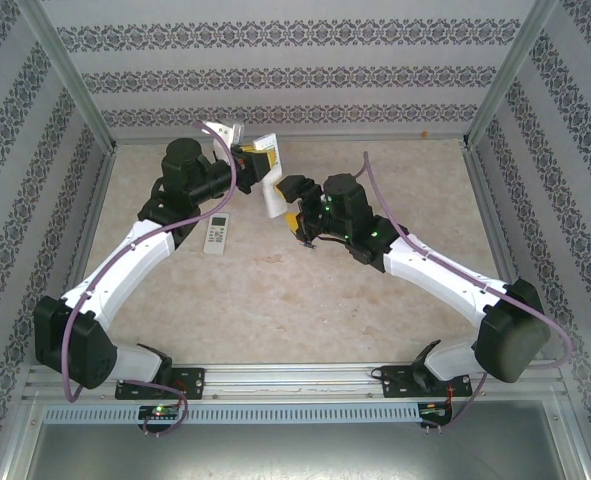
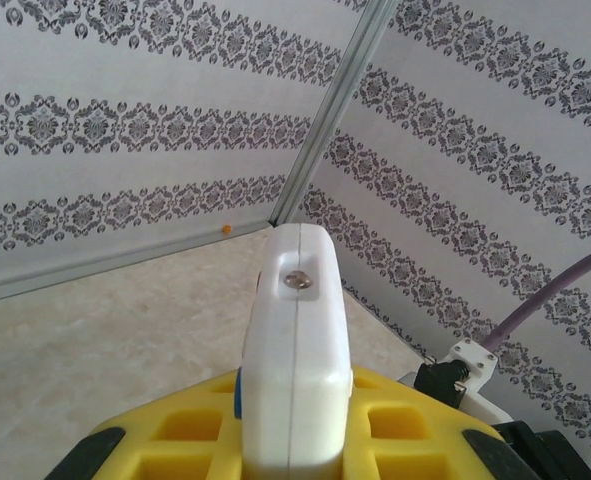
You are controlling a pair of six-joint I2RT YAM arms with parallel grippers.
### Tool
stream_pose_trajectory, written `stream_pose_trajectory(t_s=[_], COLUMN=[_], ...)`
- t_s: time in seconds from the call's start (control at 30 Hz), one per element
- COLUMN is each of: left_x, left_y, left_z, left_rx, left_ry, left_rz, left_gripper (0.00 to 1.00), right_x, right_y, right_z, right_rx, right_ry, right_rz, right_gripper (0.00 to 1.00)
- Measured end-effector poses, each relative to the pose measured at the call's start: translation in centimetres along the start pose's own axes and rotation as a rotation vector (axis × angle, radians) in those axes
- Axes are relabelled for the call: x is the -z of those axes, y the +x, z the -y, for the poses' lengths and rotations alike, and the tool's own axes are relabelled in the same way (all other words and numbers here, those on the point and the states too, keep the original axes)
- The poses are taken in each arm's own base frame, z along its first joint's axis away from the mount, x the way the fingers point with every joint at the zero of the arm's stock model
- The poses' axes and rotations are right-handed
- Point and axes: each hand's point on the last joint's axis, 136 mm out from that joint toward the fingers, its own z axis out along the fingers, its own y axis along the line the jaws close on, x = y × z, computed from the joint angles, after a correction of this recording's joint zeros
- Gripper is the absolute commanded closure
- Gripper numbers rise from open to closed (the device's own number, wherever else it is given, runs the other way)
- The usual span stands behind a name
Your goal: Load the batteries into the remote control
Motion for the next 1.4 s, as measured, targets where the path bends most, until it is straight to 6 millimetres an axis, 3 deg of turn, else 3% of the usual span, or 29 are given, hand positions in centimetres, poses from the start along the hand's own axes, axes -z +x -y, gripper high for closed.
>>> stream_pose_trajectory(t_s=[0.53,0.77,0.9,1.17,1.27,1.4], left_x=[-0.6,-0.8,-0.8,-1.0,-1.1,-1.0], left_y=[0.1,-0.2,-0.2,3.5,4.1,3.9], left_z=[1.1,1.8,1.9,1.6,2.0,2.3], left_rx=[-0.076,-0.086,-0.085,-0.13,-0.168,-0.234], left_ry=[0.011,0.022,0.023,0.016,0.031,0.026], left_rz=[0.009,0.027,0.029,-0.111,-0.134,-0.126], left_gripper=[1.0,1.0,1.0,1.0,1.0,1.0], right_x=[0.3,1.0,1.3,1.2,2.3,6.2], right_y=[-0.9,-1.4,-1.4,-0.2,0.1,0.1], right_z=[0.4,0.5,0.4,3.6,4.2,6.4], right_rx=[-0.105,-0.065,-0.024,-0.082,-0.083,-0.087], right_ry=[0.009,0.025,0.077,0.176,0.198,0.245], right_rz=[0.05,0.125,0.144,0.07,0.048,0.061], right_gripper=[0.12,0.15,0.22,0.23,0.23,0.23])
